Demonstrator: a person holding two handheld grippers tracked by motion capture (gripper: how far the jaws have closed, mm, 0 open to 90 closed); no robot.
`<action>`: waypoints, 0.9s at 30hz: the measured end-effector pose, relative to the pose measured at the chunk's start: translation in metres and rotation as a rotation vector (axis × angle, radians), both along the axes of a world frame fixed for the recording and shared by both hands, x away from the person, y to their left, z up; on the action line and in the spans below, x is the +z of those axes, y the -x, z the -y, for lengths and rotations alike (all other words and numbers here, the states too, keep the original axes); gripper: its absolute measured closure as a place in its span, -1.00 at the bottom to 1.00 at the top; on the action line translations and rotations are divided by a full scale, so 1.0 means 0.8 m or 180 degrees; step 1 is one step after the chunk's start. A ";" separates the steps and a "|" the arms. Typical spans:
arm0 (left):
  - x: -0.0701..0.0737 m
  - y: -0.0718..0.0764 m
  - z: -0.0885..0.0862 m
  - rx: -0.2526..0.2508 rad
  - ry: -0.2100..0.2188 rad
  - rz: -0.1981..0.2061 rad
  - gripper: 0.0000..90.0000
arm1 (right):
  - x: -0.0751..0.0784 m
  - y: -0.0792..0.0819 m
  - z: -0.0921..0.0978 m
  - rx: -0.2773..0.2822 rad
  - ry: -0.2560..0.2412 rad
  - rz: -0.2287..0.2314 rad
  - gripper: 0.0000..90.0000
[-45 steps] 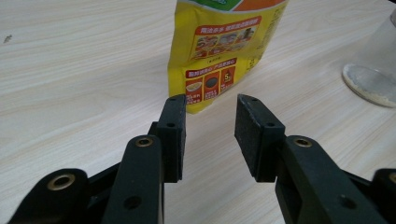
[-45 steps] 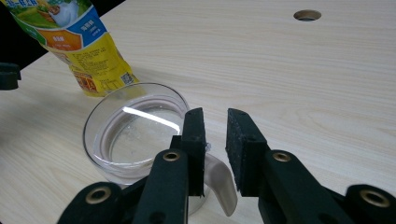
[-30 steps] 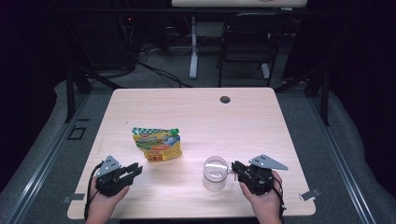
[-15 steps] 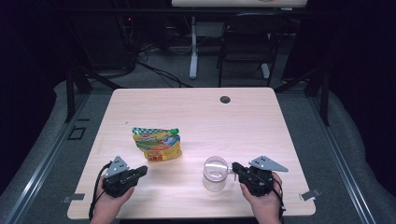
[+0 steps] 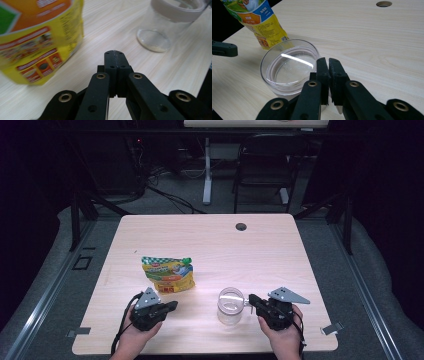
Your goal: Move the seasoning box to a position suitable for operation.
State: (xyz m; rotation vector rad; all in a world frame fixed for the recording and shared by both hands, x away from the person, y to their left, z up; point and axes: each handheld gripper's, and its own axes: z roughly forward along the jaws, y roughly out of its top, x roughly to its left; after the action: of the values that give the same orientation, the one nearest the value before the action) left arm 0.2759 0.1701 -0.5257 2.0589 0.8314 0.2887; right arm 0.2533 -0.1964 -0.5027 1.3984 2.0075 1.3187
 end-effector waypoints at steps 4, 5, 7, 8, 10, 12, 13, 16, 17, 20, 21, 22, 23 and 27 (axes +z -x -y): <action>0.003 -0.001 0.026 -0.0127 0.0067 -0.0002 1.00 | -0.001 -0.001 0.002 0.0000 -0.0072 -0.0017 0.93; 0.004 -0.002 0.031 -0.0154 0.0075 0.0002 1.00 | -0.002 -0.001 0.002 -0.0002 -0.0087 -0.0017 0.93; 0.005 -0.002 0.041 -0.0212 0.0092 -0.0007 1.00 | -0.002 -0.001 0.003 -0.0004 -0.0095 -0.0021 0.93; 0.006 -0.003 0.047 -0.0238 0.0108 -0.0010 1.00 | -0.002 -0.001 0.003 -0.0006 -0.0094 -0.0018 0.93; 0.007 -0.003 0.053 -0.0285 0.0106 -0.0008 1.00 | -0.002 -0.001 0.003 -0.0003 -0.0095 -0.0020 0.93; 0.007 -0.004 0.067 -0.0361 0.0122 -0.0019 1.00 | -0.002 -0.001 0.003 -0.0006 -0.0092 -0.0025 0.93; 0.008 -0.004 0.072 -0.0378 0.0101 -0.0014 1.00 | -0.002 -0.001 0.003 -0.0005 -0.0098 -0.0024 0.93; 0.007 -0.006 0.085 -0.0449 0.0121 -0.0017 1.00 | -0.002 0.000 0.003 -0.0008 -0.0093 -0.0020 0.93; 0.007 -0.006 0.085 -0.0449 0.0121 -0.0017 1.00 | -0.002 0.000 0.003 -0.0008 -0.0093 -0.0020 0.93; 0.006 -0.007 0.096 -0.0500 0.0112 -0.0009 1.00 | -0.002 0.000 0.003 -0.0002 -0.0101 -0.0012 0.93; 0.006 -0.008 0.099 -0.0515 0.0094 -0.0010 1.00 | -0.002 0.000 0.003 -0.0002 -0.0101 -0.0012 0.93; 0.005 -0.008 0.101 -0.0513 0.0077 -0.0011 1.00 | -0.002 -0.001 0.003 -0.0007 -0.0101 -0.0014 0.93; 0.004 -0.009 0.105 -0.0530 0.0099 -0.0043 1.00 | -0.003 -0.001 0.003 -0.0005 -0.0110 -0.0016 0.93; 0.002 -0.010 0.110 -0.0548 0.0099 -0.0045 1.00 | -0.002 -0.001 0.003 -0.0003 -0.0111 -0.0018 0.93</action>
State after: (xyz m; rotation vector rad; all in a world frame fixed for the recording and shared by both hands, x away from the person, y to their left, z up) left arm 0.2837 0.0823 -0.5239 2.0899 0.6577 0.1656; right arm 0.2541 -0.1989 -0.5047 1.4198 1.9963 1.3569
